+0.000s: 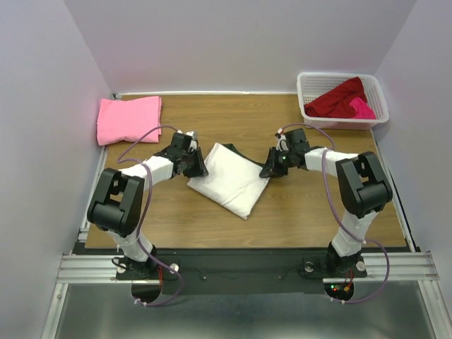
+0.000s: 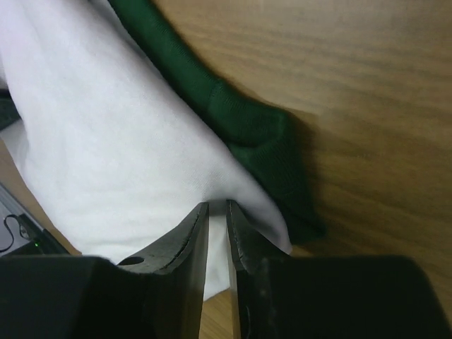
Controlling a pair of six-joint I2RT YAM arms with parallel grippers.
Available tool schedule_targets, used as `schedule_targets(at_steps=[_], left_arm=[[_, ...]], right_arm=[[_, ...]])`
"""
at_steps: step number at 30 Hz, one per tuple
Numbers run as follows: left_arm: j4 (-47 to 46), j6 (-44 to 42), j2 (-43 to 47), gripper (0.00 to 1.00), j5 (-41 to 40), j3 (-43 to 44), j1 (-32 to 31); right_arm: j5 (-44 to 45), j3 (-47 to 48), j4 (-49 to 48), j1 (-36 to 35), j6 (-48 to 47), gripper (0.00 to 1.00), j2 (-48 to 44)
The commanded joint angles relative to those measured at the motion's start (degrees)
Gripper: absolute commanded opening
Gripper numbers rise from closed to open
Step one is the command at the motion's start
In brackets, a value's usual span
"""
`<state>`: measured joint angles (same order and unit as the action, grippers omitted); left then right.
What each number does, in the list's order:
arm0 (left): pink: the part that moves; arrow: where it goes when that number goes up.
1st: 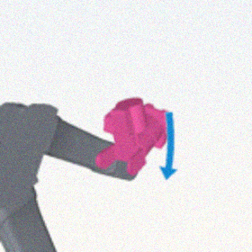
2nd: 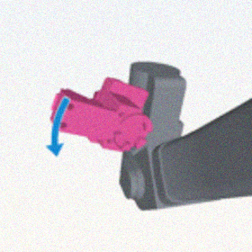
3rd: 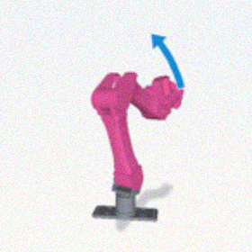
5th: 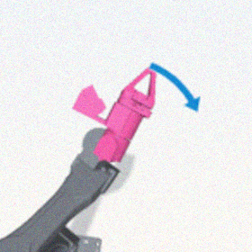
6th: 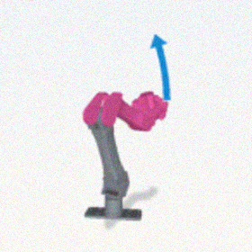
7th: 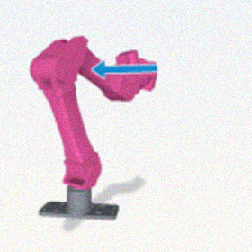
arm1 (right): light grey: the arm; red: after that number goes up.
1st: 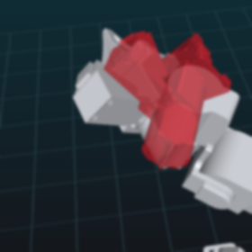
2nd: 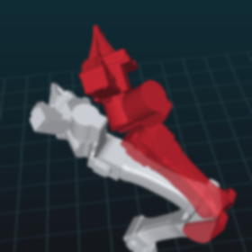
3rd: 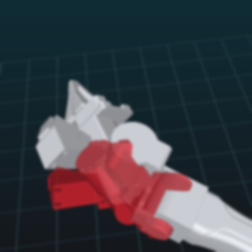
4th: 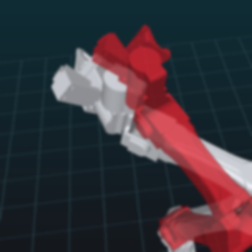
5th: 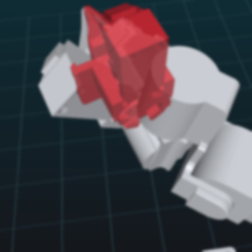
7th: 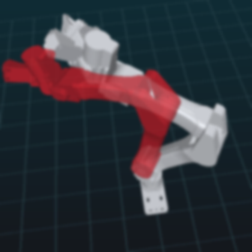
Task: Fold and stack the t-shirts
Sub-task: Fold the tshirt
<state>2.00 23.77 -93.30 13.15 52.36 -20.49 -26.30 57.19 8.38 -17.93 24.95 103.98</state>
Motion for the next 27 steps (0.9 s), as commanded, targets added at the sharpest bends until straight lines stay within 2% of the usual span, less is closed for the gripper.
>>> schedule_targets(at_steps=[1, 4, 6, 10, 12, 16, 17, 21, 22, 27], left_arm=[[-4.71, 7.94, -1.00, 0.35, 3.63, -1.55, 0.45], [-9.36, 12.87, -3.11, 0.36, 7.14, -2.26, 0.36], [-12.44, 16.37, -3.91, 0.40, 9.60, -1.56, 0.36], [-15.10, 21.31, -0.41, 0.57, 10.76, 0.11, 0.28], [-15.01, 21.41, 4.49, 0.67, 10.06, -0.41, 0.19], [-14.13, 17.91, 11.36, 0.70, 9.79, -3.92, -1.39], [-13.95, 16.93, 11.82, 0.67, 10.05, -4.37, -2.18], [-13.69, 13.41, 10.51, 0.44, 12.60, -5.25, -4.56], [-13.69, 12.80, 9.20, 0.42, 12.78, -5.16, -4.56], [-11.59, 10.16, 3.13, 0.14, 11.82, -1.12, -4.12]], right_arm=[[6.52, 3.53, -0.91, 1.84, -2.71, 0.22, 5.60], [7.67, 9.42, -0.74, 4.13, -3.50, 0.22, 10.26], [8.11, 15.98, 0.05, 5.54, -4.29, 0.22, 13.42], [5.93, 26.29, 4.88, 6.25, -6.14, 0.25, 14.67], [0.57, 26.31, 5.59, 6.25, -5.79, 0.30, 12.31], [-10.33, 17.73, 5.24, 4.67, -5.17, 0.42, 1.61], [-11.39, 17.69, 5.15, 3.88, -5.44, 0.42, -0.25], [-18.58, 6.48, 1.57, 0.54, -3.95, 0.41, -6.49], [-19.48, 4.88, 0.68, 0.44, -3.68, 0.41, -7.47], [-24.48, -0.84, -0.73, 0.18, -6.04, 0.37, -7.40]])
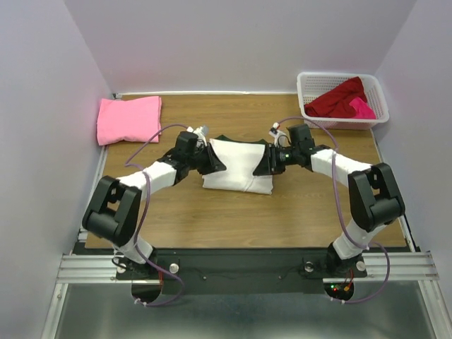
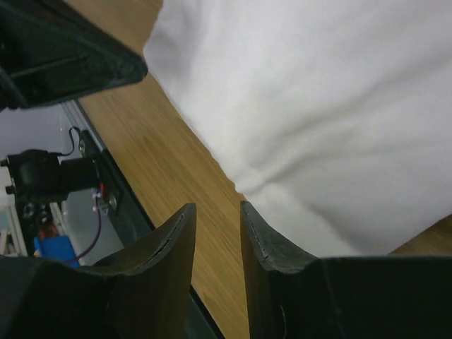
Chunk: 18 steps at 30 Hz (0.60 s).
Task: Fold and stack the t-shirts
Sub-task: Fold the tshirt
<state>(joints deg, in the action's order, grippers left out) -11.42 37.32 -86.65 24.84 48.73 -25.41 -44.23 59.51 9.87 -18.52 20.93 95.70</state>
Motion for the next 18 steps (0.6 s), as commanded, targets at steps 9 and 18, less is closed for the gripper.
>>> schedule_targets(at_steps=[9, 18], left_arm=[[3.07, -3.75, -11.87, 0.00, 0.39, 0.58, 6.32], [7.19, -5.59, -6.71, 0.05, 0.73, 0.92, 9.59]], right_arm=[[-1.75, -11.51, -2.75, 4.01, -6.60, 0.25, 8.89], [-5.07, -6.18, -1.26, 7.18, -2.56, 0.27, 1.96]])
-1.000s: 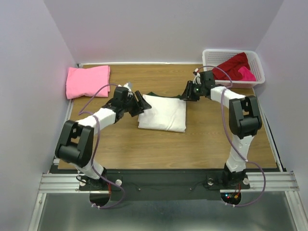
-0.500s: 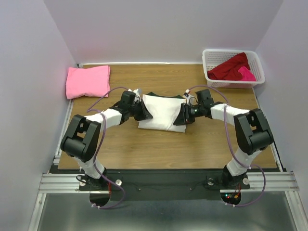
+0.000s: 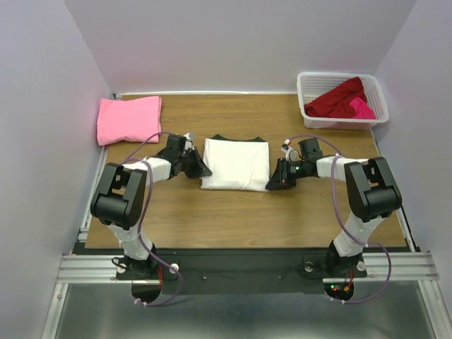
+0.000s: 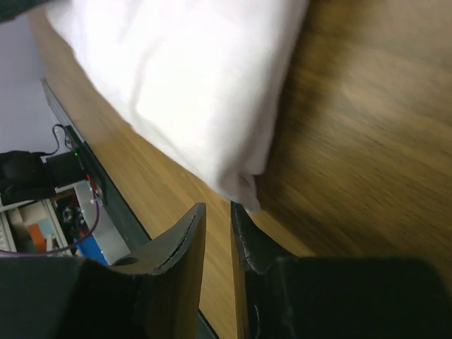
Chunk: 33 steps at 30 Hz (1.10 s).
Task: Fold and stack the t-shirts
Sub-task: Fold the tshirt
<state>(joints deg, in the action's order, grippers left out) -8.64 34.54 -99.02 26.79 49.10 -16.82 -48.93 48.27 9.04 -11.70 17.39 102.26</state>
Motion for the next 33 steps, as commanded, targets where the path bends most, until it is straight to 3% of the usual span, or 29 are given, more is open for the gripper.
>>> schedule_targets(at_steps=[1, 3, 6, 10, 14, 24, 31, 33], left_arm=[[4.95, -2.73, 6.90, 0.10, -1.04, 1.25, 0.91], [6.18, -2.47, 9.45, 0.26, -0.68, 3.36, 1.00], [8.20, -2.03, 13.93, 0.40, -0.68, 4.34, 0.47], [8.56, -1.24, 16.76, 0.47, -0.86, 2.32, -1.54], [8.56, -1.41, 12.90, 0.42, -2.00, 0.82, -2.52], [13.65, -3.61, -0.72, 0.11, -9.99, 4.07, -1.20], [14.97, -4.05, -1.18, 0.09, -11.76, 3.02, 1.35], [15.41, -4.22, 0.66, 0.16, -11.41, 3.63, 1.26]], right_arm=[[-1.25, 5.86, -0.25, 0.28, 1.50, 0.27, -5.05], [-2.48, 7.18, 0.01, 0.11, 2.99, 0.28, -5.75], [-3.46, 8.68, 0.54, -1.03, 3.70, 0.31, -6.37], [-2.50, 9.03, 0.63, -4.02, 4.23, 0.33, -5.41], [0.49, 9.47, 0.28, -4.99, 4.15, 0.33, -1.98], [8.23, 9.22, 0.37, -0.17, 0.81, 0.29, 6.99], [12.36, 7.98, 0.63, 2.21, 0.72, 0.29, 7.61], [11.93, 8.33, 1.24, 2.21, 0.89, 0.29, 5.51]])
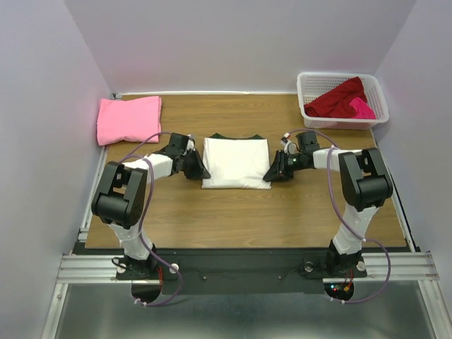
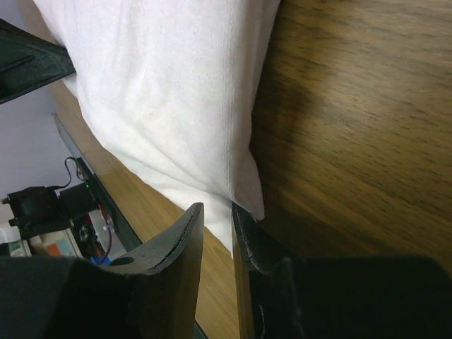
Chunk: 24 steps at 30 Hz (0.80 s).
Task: Fold and stack the t-shirts
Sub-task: Fold the tshirt, then neatly place the folded tshirt to the corner
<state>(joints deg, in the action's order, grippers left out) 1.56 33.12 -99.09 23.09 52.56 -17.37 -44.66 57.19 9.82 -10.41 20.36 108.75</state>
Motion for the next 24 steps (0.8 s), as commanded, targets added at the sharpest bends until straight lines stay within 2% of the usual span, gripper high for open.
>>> schedule_targets(at_steps=[1, 2, 4, 7, 9, 13, 18, 24], left_arm=[[5.38, -2.71, 1.96, 0.21, -7.01, 0.44, 1.81], [5.38, -2.80, 4.84, 0.31, -6.83, 1.14, 1.90], [5.38, -2.80, 8.97, 0.41, -7.53, 3.24, 1.90], [3.71, -3.24, 10.58, 0.43, -8.59, 6.58, 1.90], [2.84, -4.46, 8.84, 0.43, -8.59, 11.06, 2.07], [2.48, -6.05, -2.12, 0.38, -6.14, 21.24, 2.34], [2.39, -6.41, -11.64, 0.29, -4.20, 27.42, 2.34], [2.22, -7.46, -19.29, 0.26, -6.22, 30.94, 3.56]], right_arm=[[7.31, -0.33, 0.72, 1.01, -1.99, 0.29, -2.04], [6.27, 0.46, 1.24, 1.01, -1.64, 0.29, -4.49], [5.21, 1.69, 1.77, 1.01, -0.94, 0.30, -7.31], [3.45, 6.60, 1.78, 0.92, -0.15, 0.30, -7.68], [3.71, 9.51, 1.60, 0.92, 0.82, 0.30, -6.54], [5.11, 20.65, 1.51, 1.01, 1.79, 0.29, 1.26], [5.47, 30.51, 1.51, 1.01, 2.14, 0.29, 9.98], [7.31, 35.80, 1.51, 1.01, 1.53, 0.29, 18.76]])
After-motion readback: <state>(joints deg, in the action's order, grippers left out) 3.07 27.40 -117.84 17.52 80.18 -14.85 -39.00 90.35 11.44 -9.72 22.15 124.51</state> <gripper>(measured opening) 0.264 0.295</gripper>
